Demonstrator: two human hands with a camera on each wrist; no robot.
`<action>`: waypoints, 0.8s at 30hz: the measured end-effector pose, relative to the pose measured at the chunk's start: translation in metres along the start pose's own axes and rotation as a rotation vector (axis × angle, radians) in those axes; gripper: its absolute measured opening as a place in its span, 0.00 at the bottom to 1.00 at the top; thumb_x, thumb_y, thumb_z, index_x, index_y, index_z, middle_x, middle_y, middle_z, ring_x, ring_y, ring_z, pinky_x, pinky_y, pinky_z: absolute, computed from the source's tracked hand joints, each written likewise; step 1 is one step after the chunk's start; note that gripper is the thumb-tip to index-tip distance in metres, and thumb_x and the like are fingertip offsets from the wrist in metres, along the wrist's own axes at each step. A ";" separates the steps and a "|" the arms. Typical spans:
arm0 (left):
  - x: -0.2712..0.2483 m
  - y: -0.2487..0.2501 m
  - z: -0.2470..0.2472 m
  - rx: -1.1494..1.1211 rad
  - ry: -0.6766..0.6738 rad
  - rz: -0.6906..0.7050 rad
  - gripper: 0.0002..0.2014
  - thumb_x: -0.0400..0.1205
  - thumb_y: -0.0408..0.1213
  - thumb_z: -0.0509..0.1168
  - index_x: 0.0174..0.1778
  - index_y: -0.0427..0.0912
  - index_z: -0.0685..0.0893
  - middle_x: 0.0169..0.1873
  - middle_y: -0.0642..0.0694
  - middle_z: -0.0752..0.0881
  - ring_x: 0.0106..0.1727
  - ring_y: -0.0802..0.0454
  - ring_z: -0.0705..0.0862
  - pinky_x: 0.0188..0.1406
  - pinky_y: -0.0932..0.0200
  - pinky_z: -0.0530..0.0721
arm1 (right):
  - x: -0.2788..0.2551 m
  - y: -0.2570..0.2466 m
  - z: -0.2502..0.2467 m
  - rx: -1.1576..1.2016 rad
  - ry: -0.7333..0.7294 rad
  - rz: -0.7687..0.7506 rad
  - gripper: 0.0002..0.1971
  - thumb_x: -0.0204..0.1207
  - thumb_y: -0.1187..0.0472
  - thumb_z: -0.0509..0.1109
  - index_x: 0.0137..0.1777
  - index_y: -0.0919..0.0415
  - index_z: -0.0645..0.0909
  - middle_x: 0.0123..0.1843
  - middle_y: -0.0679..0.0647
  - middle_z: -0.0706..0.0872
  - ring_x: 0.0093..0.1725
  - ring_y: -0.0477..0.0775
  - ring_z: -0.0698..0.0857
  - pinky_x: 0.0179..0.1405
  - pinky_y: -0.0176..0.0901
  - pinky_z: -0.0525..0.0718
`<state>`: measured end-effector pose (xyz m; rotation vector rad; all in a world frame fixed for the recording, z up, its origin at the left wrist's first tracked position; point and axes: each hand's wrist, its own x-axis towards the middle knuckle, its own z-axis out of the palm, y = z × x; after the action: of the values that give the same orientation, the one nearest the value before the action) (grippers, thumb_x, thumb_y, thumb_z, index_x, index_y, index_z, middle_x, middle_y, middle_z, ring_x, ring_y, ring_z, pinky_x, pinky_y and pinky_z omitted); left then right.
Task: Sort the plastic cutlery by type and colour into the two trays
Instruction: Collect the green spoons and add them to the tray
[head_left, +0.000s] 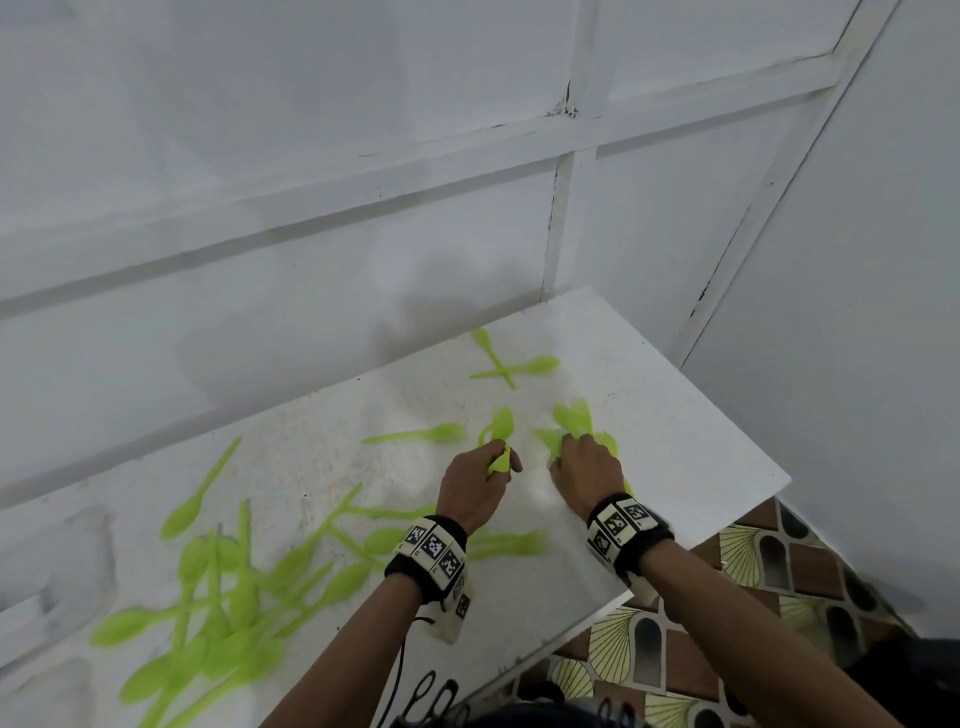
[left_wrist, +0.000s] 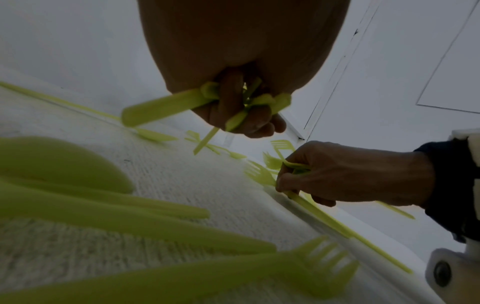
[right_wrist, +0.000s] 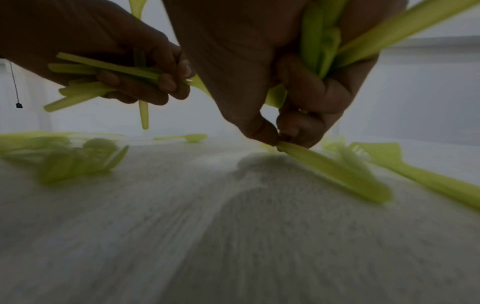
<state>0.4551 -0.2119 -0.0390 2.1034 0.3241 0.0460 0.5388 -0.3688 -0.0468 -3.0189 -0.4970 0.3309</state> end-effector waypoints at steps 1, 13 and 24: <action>0.001 0.000 0.001 -0.008 0.000 -0.007 0.13 0.73 0.36 0.57 0.37 0.60 0.84 0.31 0.56 0.84 0.40 0.49 0.85 0.43 0.48 0.83 | 0.000 -0.001 -0.001 -0.001 0.006 0.002 0.16 0.88 0.52 0.58 0.67 0.62 0.74 0.62 0.61 0.81 0.61 0.66 0.85 0.50 0.51 0.81; 0.010 0.003 0.013 -0.078 0.013 -0.024 0.17 0.75 0.42 0.53 0.38 0.57 0.89 0.27 0.54 0.80 0.30 0.50 0.77 0.29 0.61 0.71 | 0.006 0.056 -0.017 0.085 0.130 0.108 0.24 0.90 0.42 0.54 0.67 0.63 0.76 0.52 0.67 0.88 0.54 0.71 0.86 0.45 0.54 0.79; 0.042 0.032 0.046 0.213 0.009 -0.061 0.11 0.83 0.43 0.63 0.50 0.59 0.91 0.50 0.55 0.91 0.55 0.47 0.87 0.51 0.54 0.82 | 0.002 0.071 -0.006 0.183 -0.024 0.195 0.19 0.85 0.46 0.64 0.60 0.64 0.79 0.60 0.66 0.85 0.61 0.70 0.83 0.51 0.53 0.80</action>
<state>0.5095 -0.2556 -0.0407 2.3029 0.4137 -0.0161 0.5642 -0.4355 -0.0485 -2.8917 -0.1629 0.3999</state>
